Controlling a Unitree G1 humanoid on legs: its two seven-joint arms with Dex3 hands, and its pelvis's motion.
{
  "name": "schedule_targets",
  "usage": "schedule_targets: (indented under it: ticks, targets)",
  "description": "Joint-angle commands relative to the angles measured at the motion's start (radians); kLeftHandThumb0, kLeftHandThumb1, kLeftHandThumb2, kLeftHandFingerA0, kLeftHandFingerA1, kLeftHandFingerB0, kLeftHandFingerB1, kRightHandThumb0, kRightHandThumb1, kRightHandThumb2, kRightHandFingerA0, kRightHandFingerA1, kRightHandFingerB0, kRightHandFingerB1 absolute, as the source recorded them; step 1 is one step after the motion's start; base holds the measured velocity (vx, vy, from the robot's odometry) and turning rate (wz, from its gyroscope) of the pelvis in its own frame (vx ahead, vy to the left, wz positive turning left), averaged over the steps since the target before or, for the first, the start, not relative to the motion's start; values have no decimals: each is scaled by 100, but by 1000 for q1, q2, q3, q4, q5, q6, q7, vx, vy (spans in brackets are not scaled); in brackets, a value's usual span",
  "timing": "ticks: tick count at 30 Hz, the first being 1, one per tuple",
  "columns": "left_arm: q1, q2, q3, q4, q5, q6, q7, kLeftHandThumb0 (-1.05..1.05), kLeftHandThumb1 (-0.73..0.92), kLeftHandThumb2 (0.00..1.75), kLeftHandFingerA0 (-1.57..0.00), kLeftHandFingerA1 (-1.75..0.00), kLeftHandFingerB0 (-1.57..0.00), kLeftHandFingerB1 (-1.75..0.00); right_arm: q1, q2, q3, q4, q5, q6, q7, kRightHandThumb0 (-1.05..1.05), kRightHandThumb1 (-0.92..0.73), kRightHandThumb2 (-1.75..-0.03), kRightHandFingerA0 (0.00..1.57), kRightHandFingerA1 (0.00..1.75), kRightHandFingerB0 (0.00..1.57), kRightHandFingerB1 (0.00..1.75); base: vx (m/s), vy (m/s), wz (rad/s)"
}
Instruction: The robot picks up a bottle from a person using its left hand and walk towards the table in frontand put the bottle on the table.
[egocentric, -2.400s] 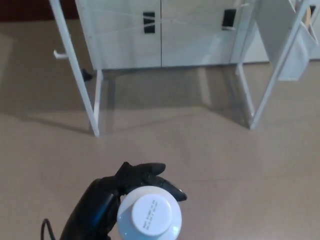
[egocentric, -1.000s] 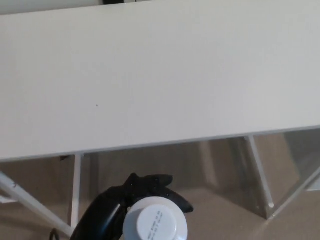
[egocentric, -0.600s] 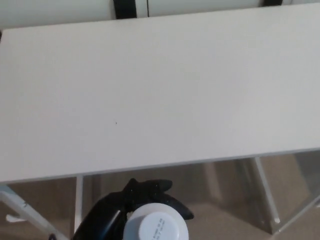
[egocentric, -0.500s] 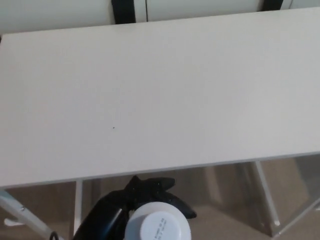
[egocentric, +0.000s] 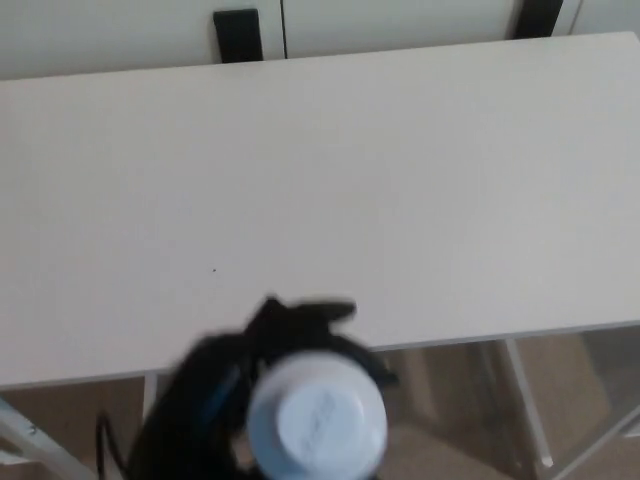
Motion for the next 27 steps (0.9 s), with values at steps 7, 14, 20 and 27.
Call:
schedule_targets:
  ticks: [7, 14, 20, 27]
  targets:
    - [-618, -80, 205, 391, -51, 235, 112, -59, 47, 92, -155, -106, -127, -91, 9, 0, -2, 3, 4, 17, -7, -64, -66, -104, 37, 57, 18, 45, 0, 0, 0]
    - [-789, -80, 180, 603, 20, 244, 113, -20, 70, 80, -120, -123, -96, -103, 8, 4, -15, 7, 15, 20, -2, -66, -84, -65, 45, 42, 35, 34, 0, 0, 0]
    - [-835, -99, 85, 727, 84, 311, 114, -8, 79, 70, -101, -124, -89, -98, 3, 2, -8, 6, 4, 18, -5, -67, -80, -67, 42, 41, 33, 35, 0, 0, 0]
    - [-841, -146, 19, 896, 128, 283, 141, -11, 76, 72, -105, -123, -91, -94, 2, 7, -5, 4, 2, 13, -11, -65, -79, -67, 43, 41, 35, 35, 0, 0, 0]
